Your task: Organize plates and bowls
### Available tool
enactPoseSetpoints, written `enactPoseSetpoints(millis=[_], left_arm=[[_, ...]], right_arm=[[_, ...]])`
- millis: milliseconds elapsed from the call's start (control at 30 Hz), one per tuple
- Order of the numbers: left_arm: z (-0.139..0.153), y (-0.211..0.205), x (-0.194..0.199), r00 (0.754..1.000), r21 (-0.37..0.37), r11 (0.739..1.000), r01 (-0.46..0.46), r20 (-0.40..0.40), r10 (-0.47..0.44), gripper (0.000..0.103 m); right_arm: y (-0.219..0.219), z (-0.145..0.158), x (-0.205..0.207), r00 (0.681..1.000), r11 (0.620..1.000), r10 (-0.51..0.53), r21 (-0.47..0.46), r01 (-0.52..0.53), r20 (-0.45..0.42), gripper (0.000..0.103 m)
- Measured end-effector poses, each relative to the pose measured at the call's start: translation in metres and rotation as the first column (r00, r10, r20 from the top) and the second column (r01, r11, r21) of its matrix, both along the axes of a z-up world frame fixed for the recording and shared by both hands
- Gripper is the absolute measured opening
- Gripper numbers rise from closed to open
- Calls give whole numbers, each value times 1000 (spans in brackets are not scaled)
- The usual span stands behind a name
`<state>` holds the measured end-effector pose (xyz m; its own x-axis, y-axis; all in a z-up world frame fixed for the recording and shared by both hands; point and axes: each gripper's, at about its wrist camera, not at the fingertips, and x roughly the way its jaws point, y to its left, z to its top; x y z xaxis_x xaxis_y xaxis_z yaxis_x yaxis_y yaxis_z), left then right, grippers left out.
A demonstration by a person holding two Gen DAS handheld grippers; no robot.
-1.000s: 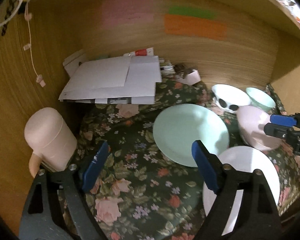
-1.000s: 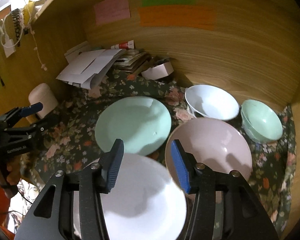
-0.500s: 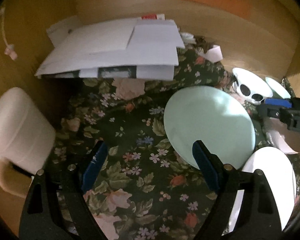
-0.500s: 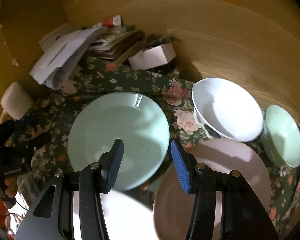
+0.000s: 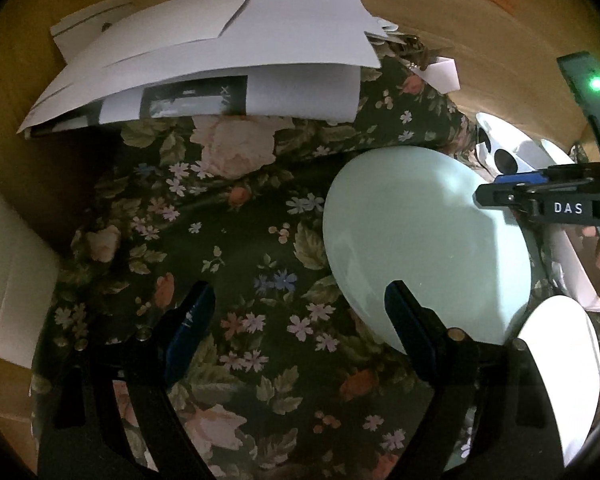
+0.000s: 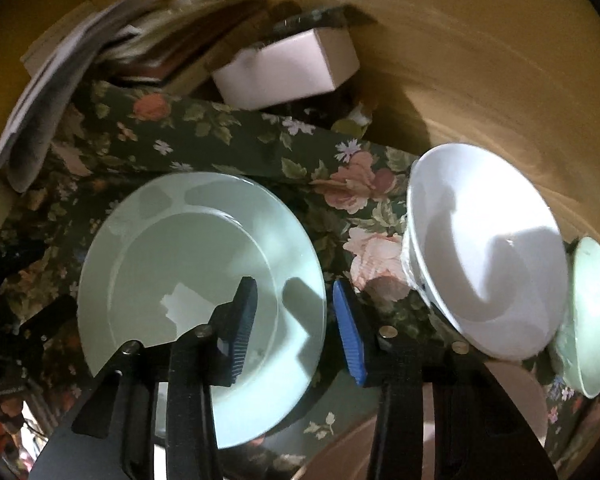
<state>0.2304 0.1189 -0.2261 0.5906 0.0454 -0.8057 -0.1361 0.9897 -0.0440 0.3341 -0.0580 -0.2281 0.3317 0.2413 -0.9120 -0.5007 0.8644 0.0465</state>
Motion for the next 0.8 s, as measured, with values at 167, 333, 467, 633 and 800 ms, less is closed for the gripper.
enactPoseSetpoints(millis=[167,333,467,633,800], left_arm=[[-2,5,5,1000,-17,1000,-8,4,8,87],[-1,20,-2,1000,-59,998,-20,4,20,87],[-6,34,-13,999,-75,996,-44,-17,43,87],[-12,47,-28,997,-76,995,-64,-45,61,78],[-13,56,-32,995,-53,995,-83,-53,80,68]], right_arm=[[6,-13,8,998,1000,11,-26,-12,-66,29],[8,-10,7,996,1000,12,-4,-13,-94,29],[25,-6,-8,995,999,48,-5,-49,-90,29],[47,-6,-31,989,994,106,21,-104,-107,29],[60,-7,-50,991,993,102,63,-97,-81,29]])
